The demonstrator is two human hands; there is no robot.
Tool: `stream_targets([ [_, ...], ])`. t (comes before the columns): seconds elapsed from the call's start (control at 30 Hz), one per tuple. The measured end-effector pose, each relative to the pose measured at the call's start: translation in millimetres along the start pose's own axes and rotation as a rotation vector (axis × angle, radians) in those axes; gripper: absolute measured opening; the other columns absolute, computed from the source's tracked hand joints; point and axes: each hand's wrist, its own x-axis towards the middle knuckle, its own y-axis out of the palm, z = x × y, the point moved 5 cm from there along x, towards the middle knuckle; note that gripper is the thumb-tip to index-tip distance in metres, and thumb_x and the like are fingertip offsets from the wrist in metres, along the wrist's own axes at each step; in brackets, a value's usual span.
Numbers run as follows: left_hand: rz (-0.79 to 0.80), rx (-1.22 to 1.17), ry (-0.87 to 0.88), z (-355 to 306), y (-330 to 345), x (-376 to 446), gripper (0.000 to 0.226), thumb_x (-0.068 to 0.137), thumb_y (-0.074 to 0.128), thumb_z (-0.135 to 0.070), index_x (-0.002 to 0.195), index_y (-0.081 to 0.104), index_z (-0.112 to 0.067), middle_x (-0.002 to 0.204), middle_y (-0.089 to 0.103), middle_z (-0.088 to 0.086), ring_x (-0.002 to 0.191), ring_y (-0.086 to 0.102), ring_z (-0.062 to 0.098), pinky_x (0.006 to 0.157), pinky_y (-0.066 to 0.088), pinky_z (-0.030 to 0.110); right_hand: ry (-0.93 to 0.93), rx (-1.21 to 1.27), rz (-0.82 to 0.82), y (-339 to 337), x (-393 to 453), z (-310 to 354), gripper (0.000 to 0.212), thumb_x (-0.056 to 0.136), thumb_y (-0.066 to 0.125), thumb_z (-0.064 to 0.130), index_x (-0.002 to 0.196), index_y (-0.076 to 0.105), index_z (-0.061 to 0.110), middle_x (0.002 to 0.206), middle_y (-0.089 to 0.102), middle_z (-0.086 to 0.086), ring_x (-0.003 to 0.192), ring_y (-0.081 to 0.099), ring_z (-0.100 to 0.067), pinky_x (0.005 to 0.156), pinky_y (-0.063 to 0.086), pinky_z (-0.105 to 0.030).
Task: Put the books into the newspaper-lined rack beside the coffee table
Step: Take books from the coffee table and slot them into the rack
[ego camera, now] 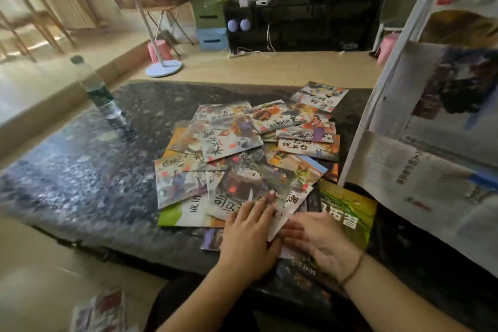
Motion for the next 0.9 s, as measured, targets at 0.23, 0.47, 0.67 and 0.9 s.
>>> stream_targets([
  [0.23, 0.059, -0.094, 0.017, 4.2, 7.0, -7.3, 0.072, 0.080, 0.032, -0.057, 0.148, 0.035, -0.033, 0.158, 0.031, -0.011, 0.144, 0.028, 0.021, 0.114, 0.027, 0.042, -0.084, -0.169, 0.026, 12.6, -2.1, -9.0, 0.014, 0.098, 0.053, 0.013, 0.088, 0.057, 0.003, 0.073, 0.063, -0.017, 0.043, 0.063, -0.022, 0.038, 0.047, -0.027],
  [0.47, 0.089, -0.059, 0.077, -5.3, 3.1, -14.2, 0.070, 0.088, 0.043, -0.062, 0.151, 0.027, -0.036, 0.160, 0.021, -0.015, 0.146, 0.017, 0.016, 0.116, 0.017, 0.042, -0.280, -0.407, -0.130, -48.5, -30.5, 0.0, 0.012, 0.097, 0.053, 0.011, 0.092, 0.060, 0.002, 0.067, 0.070, -0.017, 0.047, 0.063, -0.028, 0.038, 0.041, -0.028],
  [0.67, 0.139, -0.178, 0.134, -28.4, -10.0, -10.4, 0.084, 0.080, 0.040, -0.080, 0.152, 0.024, -0.038, 0.160, 0.014, -0.020, 0.147, 0.005, 0.009, 0.121, 0.006, 0.044, -0.446, -0.667, -0.277, -135.9, -73.9, 22.3, 0.012, 0.097, 0.052, 0.015, 0.090, 0.059, 0.021, 0.073, 0.073, 0.005, 0.069, 0.071, -0.013, 0.057, 0.056, -0.034],
  [0.9, -0.023, -0.651, 0.212, -116.8, -53.1, 33.9, 0.051, 0.091, 0.061, -0.044, 0.140, 0.048, -0.034, 0.136, 0.050, -0.021, 0.124, 0.043, -0.006, 0.109, 0.037, 0.022, -0.759, -1.049, -0.555, -189.5, -136.1, 89.2, 0.022, 0.097, 0.046, 0.031, 0.112, 0.061, 0.034, 0.081, 0.072, -0.003, 0.073, 0.068, -0.027, 0.062, 0.055, -0.043],
])
